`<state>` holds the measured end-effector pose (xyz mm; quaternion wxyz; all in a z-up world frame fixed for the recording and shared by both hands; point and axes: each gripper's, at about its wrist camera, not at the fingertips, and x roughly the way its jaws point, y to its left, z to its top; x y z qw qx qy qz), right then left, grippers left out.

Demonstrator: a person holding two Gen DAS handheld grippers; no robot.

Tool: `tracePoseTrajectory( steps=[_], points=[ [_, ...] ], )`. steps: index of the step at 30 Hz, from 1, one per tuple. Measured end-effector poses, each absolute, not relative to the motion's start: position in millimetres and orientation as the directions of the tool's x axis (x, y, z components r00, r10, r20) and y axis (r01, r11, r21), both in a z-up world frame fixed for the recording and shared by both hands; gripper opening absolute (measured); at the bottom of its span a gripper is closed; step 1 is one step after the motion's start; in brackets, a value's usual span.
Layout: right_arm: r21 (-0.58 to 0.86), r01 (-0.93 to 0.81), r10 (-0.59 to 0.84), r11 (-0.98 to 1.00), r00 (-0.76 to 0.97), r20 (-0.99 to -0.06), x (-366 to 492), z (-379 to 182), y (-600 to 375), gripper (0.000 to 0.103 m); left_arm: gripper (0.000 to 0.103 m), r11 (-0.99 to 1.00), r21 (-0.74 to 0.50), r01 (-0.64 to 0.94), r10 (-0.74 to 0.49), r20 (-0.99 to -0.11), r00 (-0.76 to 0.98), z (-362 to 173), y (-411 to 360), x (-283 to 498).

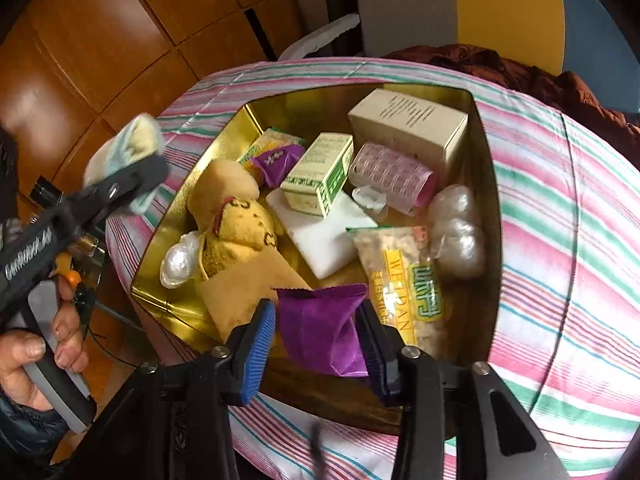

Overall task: Organize objects
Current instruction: 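Drop the sock and purple packet into the gold tray and open both tools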

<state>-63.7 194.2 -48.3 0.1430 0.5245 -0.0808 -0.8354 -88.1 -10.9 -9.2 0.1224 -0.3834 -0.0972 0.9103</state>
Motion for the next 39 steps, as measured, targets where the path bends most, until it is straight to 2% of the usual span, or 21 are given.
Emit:
tracePoseTrajectory(
  steps=[10,14,16,17,19,21,27,30,35,39],
  points=[
    [0.241,0.164,-0.291,-0.956,-0.46,-0.839,-55.0,-39.0,191.3,0.042,0.069,-0.971,-0.206,-0.123,0.236,-0.722,-0.65,-23.0,22.5,-143.9],
    [0.223,0.163,-0.274,-0.961,-0.479,-0.834,-53.5,-36.9,190.6,0.042,0.072,-0.98,-0.152,-0.13,0.2,-0.745,-0.637,-34.2,34.3,-156.9],
    [0.219,0.167,-0.273,-0.961,-0.488,-0.829,-52.8,-34.9,189.8,0.042,0.076,-0.98,-0.14,-0.138,0.196,-0.752,-0.629,-38.3,36.0,-159.8],
    [0.219,0.17,-0.276,-0.961,-0.49,-0.827,-52.9,-34.8,189.0,0.044,0.08,-0.98,-0.139,-0.143,0.198,-0.749,-0.632,-39.5,36.2,-160.0],
    [0.219,0.174,-0.277,-0.96,-0.49,-0.826,-55.6,-36.1,187.9,0.05,0.093,-0.978,-0.143,-0.154,0.209,-0.741,-0.638,-39.3,35.8,-159.7],
    [0.206,0.172,-0.265,-0.963,-0.488,-0.831,-56.9,-37.6,186.6,0.05,0.097,-0.977,-0.137,-0.162,0.21,-0.73,-0.651,-35.5,35.1,-159.3],
    [0.173,0.162,-0.233,-0.971,-0.515,-0.825,-55.7,-34.9,184.6,0.051,0.098,-0.983,-0.116,-0.142,0.183,-0.675,-0.715,-12.9,23.1,-139.9],
    [0.157,0.15,-0.215,-0.976,-0.561,-0.799,-50.9,-24.1,184.8,0.061,0.103,-0.986,-0.107,-0.13,0.168,-0.642,-0.748,-0.8,14.7,-119.8],
    [0.112,0.112,-0.158,-0.987,-0.631,-0.76,-41.6,-9.1,181.7,0.072,0.103,-0.991,-0.089,-0.104,0.137,-0.626,-0.768,8.6,2.5,-87.8],
    [0.08,0.071,-0.107,-0.994,-0.671,-0.734,-33.6,-2.1,180.4,0.073,0.103,-0.992,-0.098,-0.076,0.121,-0.638,-0.761,9.4,-5.0,-68.0]
  ],
)
